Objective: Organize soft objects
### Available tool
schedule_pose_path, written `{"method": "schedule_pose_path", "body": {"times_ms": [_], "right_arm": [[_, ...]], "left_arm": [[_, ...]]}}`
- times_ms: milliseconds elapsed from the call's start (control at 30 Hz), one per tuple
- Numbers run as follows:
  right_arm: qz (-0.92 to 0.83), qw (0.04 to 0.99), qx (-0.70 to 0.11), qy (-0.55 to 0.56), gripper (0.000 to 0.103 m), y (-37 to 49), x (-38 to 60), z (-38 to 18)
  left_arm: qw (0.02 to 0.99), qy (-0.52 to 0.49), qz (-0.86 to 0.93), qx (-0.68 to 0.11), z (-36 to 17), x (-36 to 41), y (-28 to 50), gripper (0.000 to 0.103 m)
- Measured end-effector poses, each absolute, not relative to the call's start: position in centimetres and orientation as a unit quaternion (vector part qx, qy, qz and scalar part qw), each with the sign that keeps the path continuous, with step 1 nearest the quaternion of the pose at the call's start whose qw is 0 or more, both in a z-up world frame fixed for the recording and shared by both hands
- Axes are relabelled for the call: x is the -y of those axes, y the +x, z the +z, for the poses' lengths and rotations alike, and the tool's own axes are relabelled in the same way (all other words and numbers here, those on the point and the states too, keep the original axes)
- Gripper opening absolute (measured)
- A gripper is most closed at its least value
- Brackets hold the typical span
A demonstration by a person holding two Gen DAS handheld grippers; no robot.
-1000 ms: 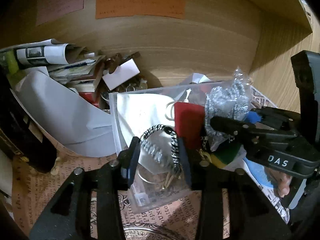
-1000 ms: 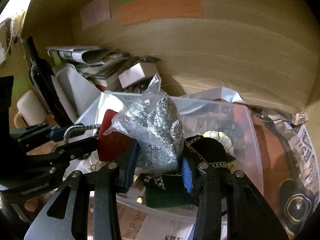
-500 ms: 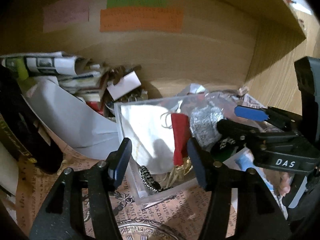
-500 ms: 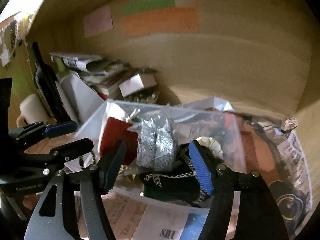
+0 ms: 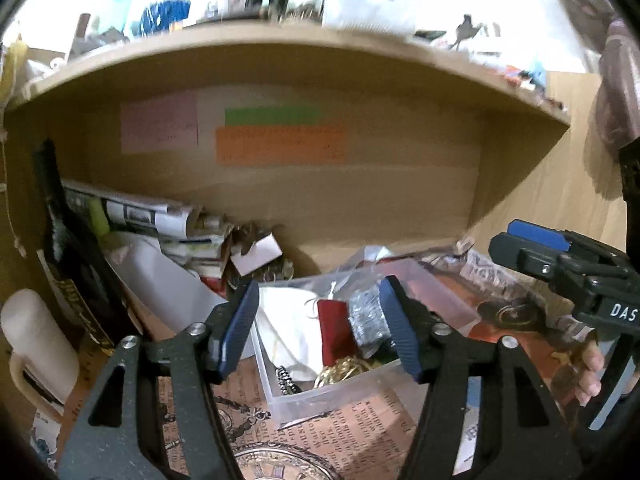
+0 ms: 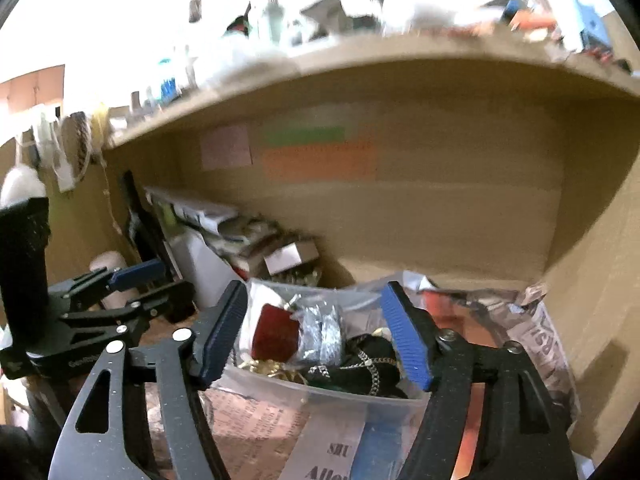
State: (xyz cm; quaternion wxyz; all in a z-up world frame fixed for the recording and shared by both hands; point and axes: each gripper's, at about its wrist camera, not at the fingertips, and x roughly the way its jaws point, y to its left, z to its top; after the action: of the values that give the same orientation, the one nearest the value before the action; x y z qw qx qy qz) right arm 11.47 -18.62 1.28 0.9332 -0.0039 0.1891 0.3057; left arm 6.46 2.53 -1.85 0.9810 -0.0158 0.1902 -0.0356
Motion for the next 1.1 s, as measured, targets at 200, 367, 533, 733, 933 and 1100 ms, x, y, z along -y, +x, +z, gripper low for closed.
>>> {"method": "schedule_pose_path", "body": {"times_ms": [200,367,533,733,933,1100], "right_arm": [[0.301,0.940,-0.162,0.007,0.082,9.7,19.5,2.2],[0.301,0.941,-0.153,0.009,0.089,8.8,19.8,2.4],[0.300,0.942,-0.148,0.008,0.099,8.2,19.6,2.5],[0.297,0.944,-0.143,0.010,0.103,7.9,19.5,2.5],[0.299,0.943,-0.144,0.010,0.103,7.9,19.4,2.4],[0.299,0.943,-0.142,0.010,0.103,7.8,19.4,2.4]], "left_arm": [[0.986,-0.020,-0.033,-0.162,-0.7,-2.4,4.8,0.076],[0.990,-0.022,-0.025,-0.136,0.0,-2.5,3.4,0.095],[0.991,-0.025,-0.026,-0.130,0.5,-2.4,2.8,0.102],[0.990,-0.025,-0.026,-0.133,0.4,-2.4,2.8,0.103],[0.990,-0.027,-0.025,-0.133,0.3,-2.5,2.9,0.103],[0.990,-0.026,-0.026,-0.133,0.3,-2.5,2.9,0.103]]}}
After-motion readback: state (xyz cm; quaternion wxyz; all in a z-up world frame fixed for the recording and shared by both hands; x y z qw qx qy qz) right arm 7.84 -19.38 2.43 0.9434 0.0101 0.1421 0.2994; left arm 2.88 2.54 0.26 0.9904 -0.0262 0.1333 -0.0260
